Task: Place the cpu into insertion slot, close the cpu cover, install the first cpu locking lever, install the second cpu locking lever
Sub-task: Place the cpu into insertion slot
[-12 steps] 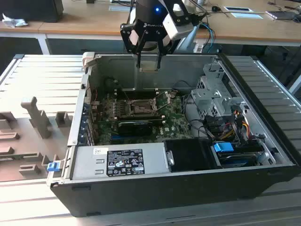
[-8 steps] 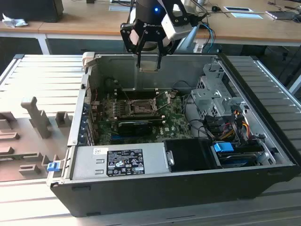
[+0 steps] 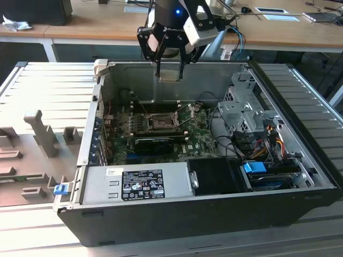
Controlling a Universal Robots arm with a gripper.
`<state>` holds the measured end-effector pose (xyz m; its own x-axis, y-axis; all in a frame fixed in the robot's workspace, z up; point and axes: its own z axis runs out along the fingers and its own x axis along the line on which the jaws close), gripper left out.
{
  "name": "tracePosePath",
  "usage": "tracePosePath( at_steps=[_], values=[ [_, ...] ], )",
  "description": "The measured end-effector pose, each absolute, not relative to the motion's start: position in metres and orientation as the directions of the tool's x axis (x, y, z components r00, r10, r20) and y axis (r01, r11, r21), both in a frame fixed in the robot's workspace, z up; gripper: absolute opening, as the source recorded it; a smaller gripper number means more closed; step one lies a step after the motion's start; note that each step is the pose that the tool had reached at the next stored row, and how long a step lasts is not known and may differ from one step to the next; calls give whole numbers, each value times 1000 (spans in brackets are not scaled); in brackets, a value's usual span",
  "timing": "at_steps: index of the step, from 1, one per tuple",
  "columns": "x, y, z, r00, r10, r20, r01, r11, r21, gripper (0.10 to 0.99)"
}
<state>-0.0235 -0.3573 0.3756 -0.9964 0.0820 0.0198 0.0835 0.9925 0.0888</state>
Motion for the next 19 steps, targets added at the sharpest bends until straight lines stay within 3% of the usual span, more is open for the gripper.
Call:
tracePosePath(
  at_steps=[19],
  values=[
    [-23, -357, 374, -986, 163, 19, 164, 983, 85, 529]
  ],
)
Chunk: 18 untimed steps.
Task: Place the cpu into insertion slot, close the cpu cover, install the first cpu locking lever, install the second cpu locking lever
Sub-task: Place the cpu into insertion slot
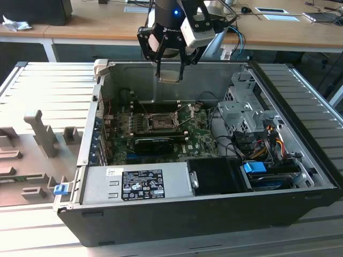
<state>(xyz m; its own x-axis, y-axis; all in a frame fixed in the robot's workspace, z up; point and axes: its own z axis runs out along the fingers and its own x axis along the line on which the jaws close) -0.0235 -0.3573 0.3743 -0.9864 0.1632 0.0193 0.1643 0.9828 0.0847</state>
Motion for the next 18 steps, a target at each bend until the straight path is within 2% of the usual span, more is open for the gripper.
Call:
tracePosePath(
  at_steps=[18],
  values=[
    [-23, -357, 373, -975, 222, 19, 223, 971, 85, 529]
  ],
)
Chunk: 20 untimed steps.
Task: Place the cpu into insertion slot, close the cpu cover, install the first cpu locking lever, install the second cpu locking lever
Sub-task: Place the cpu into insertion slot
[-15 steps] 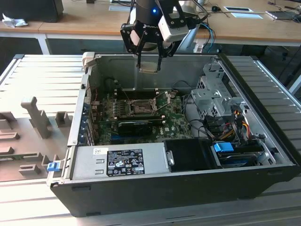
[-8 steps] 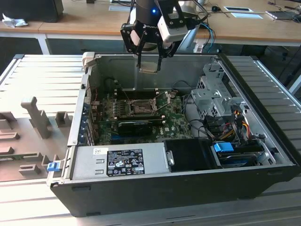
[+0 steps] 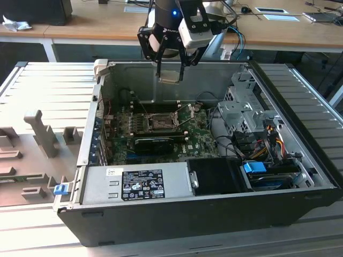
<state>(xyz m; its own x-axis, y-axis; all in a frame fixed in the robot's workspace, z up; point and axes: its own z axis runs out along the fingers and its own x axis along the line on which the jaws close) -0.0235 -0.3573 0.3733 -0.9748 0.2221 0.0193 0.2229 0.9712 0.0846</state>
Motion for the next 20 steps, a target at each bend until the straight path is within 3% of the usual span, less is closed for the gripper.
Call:
tracePosePath(
  at_steps=[20],
  values=[
    [-23, -357, 373, -963, 267, 19, 268, 960, 85, 529]
  ],
)
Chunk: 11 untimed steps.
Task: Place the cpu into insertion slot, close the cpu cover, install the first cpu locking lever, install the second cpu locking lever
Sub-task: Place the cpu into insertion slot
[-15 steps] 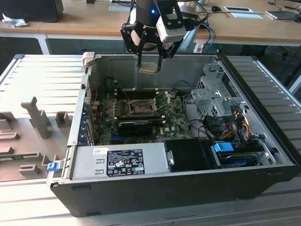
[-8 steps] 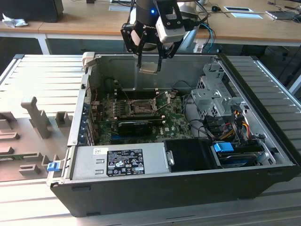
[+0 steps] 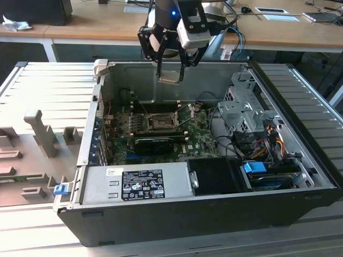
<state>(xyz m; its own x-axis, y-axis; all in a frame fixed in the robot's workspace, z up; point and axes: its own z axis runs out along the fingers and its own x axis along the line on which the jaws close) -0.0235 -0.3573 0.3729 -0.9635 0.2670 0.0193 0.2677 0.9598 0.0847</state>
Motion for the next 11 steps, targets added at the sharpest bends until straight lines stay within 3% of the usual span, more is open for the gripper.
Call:
tracePosePath(
  at_steps=[11],
  values=[
    [-23, -357, 373, -959, 283, 19, 284, 955, 85, 529]
  ],
)
